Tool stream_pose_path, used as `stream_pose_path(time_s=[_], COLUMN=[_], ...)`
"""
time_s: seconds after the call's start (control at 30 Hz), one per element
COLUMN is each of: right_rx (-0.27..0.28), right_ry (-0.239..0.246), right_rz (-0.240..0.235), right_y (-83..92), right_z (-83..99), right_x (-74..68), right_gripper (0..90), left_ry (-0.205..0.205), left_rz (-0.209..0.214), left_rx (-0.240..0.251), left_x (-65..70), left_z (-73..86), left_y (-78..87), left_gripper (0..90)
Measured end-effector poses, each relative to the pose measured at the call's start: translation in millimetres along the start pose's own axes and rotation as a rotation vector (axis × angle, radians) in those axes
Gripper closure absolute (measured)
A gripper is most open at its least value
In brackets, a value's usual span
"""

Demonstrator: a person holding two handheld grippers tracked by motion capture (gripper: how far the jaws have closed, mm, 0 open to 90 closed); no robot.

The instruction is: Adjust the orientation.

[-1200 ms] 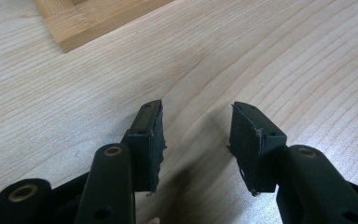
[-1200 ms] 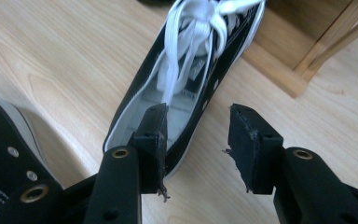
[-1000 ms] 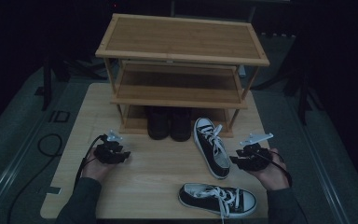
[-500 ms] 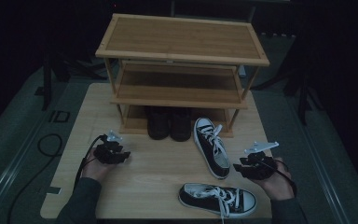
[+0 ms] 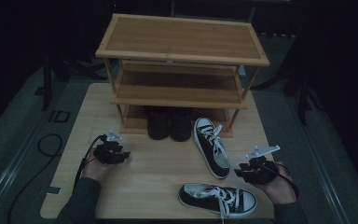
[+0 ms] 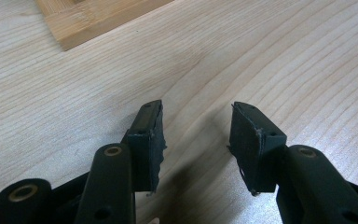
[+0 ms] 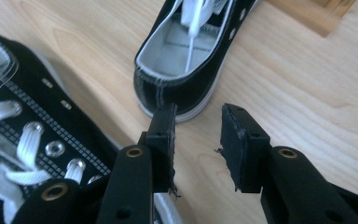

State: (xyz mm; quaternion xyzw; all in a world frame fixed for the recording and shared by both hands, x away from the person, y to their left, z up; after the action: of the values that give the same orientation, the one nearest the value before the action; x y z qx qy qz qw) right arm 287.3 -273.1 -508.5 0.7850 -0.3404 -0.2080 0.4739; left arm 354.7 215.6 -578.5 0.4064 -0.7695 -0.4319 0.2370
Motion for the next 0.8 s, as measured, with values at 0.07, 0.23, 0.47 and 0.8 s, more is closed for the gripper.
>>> stream_pose_path(time_s=[0.07, 0.23, 0.47, 0.8], right_rx=[0.0, 0.0, -0.015, -0.059], right_ry=[0.006, 0.012, 0.031, 0.039], right_rz=[-0.007, -0.015, -0.049, -0.098], right_y=[-0.3, 0.9, -4.9, -8.6], right_z=[2.0, 4.5, 6.9, 15.7], right_x=[-2.0, -6.7, -14.8, -21.2], right_gripper=[65.0, 65.0, 65.0, 65.4], left_ry=[0.001, 0.002, 0.002, -0.003], left_rz=[-0.001, 0.0, 0.003, -0.002], left_rx=[0.0, 0.002, 0.004, 0.003], left_x=[0.2, 0.1, -0.3, 0.3], left_z=[0.2, 0.7, 0.9, 1.0], left_y=[0.1, 0.3, 0.3, 0.2], left_gripper=[55.1, 55.1, 55.1, 55.1])
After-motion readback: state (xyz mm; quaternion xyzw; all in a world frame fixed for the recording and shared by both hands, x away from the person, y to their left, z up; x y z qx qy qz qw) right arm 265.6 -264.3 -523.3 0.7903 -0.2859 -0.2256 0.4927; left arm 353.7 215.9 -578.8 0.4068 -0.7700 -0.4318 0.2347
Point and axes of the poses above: each handheld gripper's, and its own axes: y roughly backward along the jaws, z roughly out of its underside, x roughly to its right, the point moved 2 cm from there along -y, roughly forward along the jaws, and after that the axes turned 8 degrees about -x, right-handed, at the moved point
